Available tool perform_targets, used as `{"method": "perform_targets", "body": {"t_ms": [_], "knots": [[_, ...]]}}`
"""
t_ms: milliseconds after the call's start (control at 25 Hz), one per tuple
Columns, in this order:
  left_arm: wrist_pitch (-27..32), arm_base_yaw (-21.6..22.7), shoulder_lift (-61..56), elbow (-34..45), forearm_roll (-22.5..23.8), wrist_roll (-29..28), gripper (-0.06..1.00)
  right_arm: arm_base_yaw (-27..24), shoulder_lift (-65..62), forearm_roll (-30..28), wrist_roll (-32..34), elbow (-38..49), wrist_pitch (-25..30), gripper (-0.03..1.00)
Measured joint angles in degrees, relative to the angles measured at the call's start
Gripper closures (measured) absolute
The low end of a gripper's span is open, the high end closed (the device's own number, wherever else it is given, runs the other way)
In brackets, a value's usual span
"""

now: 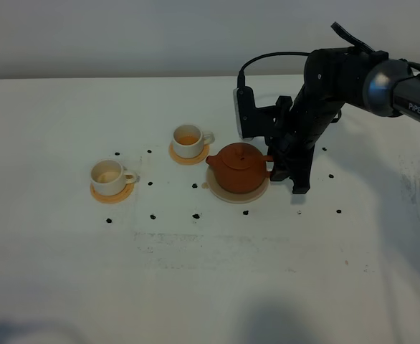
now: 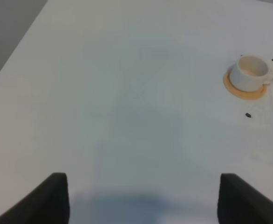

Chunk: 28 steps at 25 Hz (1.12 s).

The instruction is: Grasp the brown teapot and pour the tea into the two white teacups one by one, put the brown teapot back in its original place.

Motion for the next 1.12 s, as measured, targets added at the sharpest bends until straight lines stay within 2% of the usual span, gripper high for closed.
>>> {"method": "perform_targets", "body": {"t_ms": [160,360,840,1120], "knots": [[0.0,0.0,0.0,0.0,0.0,0.0,0.28,1.0,0.0,-1.8,1.1,-0.1,0.2,0.54],[0.0,0.0,0.0,0.0,0.0,0.0,0.28,1.5,0.0,-3.7,1.5,-2.7,1.2,0.53],[0.0,0.0,0.0,0.0,0.0,0.0,0.28,2.6,0.0,-4.4,1.6,-3.5,2.0,0.53],[0.0,0.0,0.0,0.0,0.0,0.0,0.28,2.6,0.0,-4.6,1.6,-3.5,1.7,0.58]]}}
